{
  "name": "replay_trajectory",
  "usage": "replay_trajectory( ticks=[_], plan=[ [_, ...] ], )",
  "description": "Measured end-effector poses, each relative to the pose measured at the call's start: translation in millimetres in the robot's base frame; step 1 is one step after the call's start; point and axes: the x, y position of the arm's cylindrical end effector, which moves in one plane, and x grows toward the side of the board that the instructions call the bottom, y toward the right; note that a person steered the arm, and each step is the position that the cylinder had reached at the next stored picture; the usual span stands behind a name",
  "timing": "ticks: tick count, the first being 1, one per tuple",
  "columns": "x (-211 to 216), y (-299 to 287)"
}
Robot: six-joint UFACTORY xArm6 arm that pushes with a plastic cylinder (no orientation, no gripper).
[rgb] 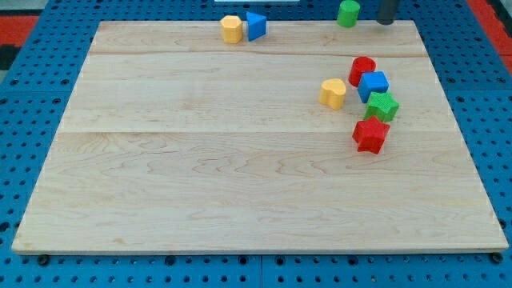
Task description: Place your arm below the yellow hexagon
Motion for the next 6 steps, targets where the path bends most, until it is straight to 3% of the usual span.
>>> replay_trajectory(
  ticks=[1, 3, 5, 6],
  plan=[
    [1.6, -48.0],
    [60.6, -167.4],
    [78.7, -297.3],
    [76.2, -329.9]
  ],
)
